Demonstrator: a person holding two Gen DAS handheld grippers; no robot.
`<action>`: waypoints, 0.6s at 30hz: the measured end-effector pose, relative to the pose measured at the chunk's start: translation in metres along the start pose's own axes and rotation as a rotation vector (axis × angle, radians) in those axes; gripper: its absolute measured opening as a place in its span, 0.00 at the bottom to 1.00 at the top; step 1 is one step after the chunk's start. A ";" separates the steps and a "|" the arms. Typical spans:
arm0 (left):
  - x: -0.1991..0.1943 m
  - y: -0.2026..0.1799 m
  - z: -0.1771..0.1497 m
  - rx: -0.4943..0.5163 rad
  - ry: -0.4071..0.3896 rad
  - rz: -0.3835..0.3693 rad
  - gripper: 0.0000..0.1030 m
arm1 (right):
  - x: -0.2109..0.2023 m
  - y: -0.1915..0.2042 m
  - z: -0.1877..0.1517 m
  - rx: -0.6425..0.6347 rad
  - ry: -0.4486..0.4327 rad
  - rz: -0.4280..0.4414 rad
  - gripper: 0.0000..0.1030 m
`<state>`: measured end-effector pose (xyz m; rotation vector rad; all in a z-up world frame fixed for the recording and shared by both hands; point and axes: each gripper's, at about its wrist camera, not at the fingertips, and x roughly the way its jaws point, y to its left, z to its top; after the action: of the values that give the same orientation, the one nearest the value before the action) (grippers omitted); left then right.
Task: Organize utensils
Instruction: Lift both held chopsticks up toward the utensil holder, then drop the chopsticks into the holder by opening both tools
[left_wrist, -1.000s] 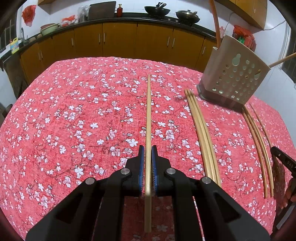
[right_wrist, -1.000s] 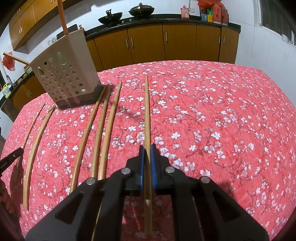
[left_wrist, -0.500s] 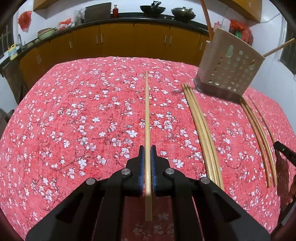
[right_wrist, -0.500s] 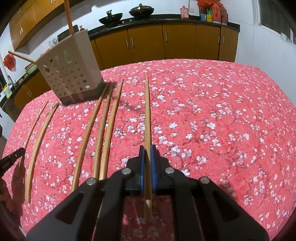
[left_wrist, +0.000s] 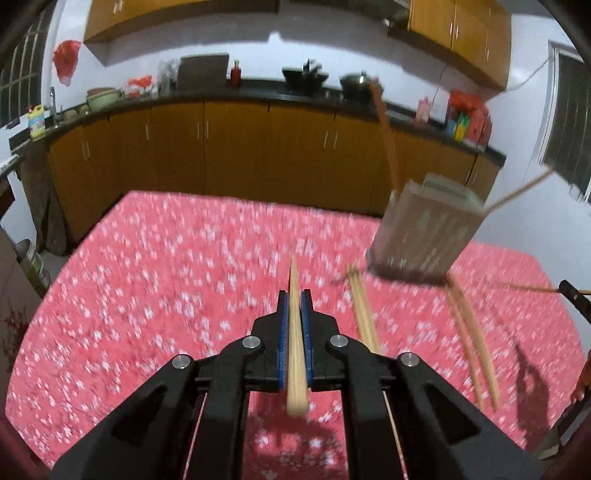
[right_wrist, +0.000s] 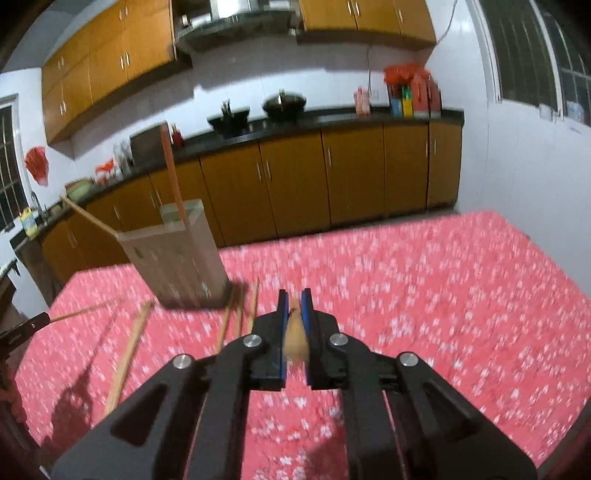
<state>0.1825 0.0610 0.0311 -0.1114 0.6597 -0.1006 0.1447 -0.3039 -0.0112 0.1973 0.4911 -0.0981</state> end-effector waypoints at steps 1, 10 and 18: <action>-0.005 -0.001 0.006 -0.006 -0.023 -0.004 0.07 | -0.004 0.001 0.004 -0.001 -0.018 0.003 0.08; -0.016 -0.007 0.037 -0.021 -0.097 -0.008 0.07 | -0.020 0.009 0.035 -0.011 -0.091 0.037 0.08; -0.038 -0.027 0.069 0.020 -0.187 -0.043 0.07 | -0.052 0.034 0.075 -0.030 -0.188 0.198 0.08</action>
<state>0.1937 0.0438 0.1123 -0.1138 0.4701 -0.1364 0.1379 -0.2842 0.0843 0.2047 0.2838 0.0838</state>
